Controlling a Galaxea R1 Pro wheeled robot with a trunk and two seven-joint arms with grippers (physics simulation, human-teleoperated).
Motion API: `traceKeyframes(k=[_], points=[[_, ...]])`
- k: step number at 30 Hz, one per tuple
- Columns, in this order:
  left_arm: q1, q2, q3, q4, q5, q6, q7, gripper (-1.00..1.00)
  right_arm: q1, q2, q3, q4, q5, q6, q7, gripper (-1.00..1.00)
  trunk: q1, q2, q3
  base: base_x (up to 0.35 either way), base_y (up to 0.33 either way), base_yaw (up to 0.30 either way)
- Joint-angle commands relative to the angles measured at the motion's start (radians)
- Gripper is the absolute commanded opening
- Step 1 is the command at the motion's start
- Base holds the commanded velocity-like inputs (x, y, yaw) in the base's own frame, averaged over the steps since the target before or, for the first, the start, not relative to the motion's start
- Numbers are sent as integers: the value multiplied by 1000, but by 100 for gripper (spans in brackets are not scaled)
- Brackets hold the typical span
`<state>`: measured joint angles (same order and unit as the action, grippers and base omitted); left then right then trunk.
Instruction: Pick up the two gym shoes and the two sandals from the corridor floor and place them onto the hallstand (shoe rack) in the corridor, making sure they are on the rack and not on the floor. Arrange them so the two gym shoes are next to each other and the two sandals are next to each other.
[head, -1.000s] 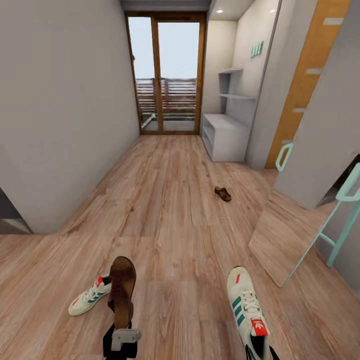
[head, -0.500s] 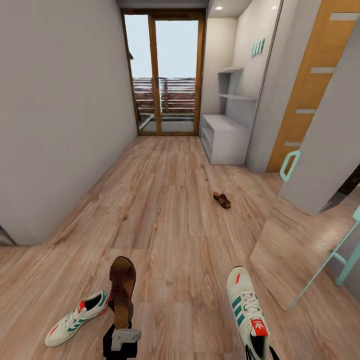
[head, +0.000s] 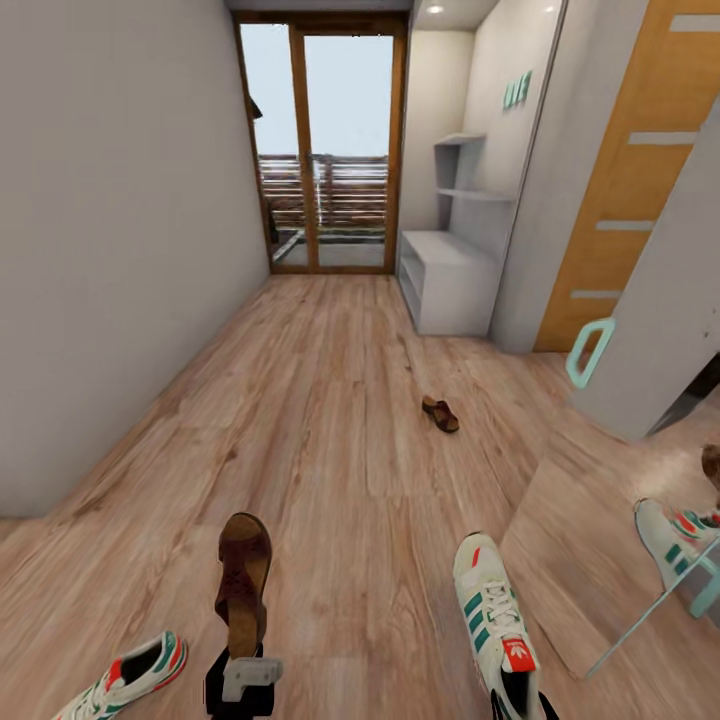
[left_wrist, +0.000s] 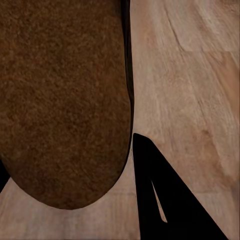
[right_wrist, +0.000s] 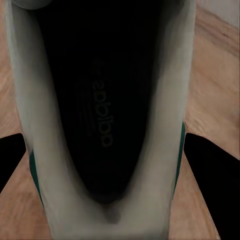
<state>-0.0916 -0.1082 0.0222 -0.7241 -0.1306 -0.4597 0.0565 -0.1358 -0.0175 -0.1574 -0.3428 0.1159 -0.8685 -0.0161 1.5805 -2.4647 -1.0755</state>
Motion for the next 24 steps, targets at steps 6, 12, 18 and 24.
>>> traceKeyframes(k=[6, 12, 18, 24], points=[[0, -1, 3, -1, -14, -2, 6, -100, -1, 1, -7, 1, 10, -3, 1, -100, 0, 0, -1, 325, -117, 0], [0, -1, 3, -4, -14, -2, 6, -100, -1, 1, -7, 1, 10, -3, 1, -100, 0, 0, -1, 336, -36, 0], [0, -1, 4, -7, -14, -2, 6, -100, -1, 1, -7, 1, 10, -3, 0, -100, 0, 0, -1, 339, -3, 0], [0, -1, 4, -8, -14, -3, 6, -100, -1, 1, -7, 1, 9, -3, 0, -100, 0, 0, -1, 339, 0, 0]])
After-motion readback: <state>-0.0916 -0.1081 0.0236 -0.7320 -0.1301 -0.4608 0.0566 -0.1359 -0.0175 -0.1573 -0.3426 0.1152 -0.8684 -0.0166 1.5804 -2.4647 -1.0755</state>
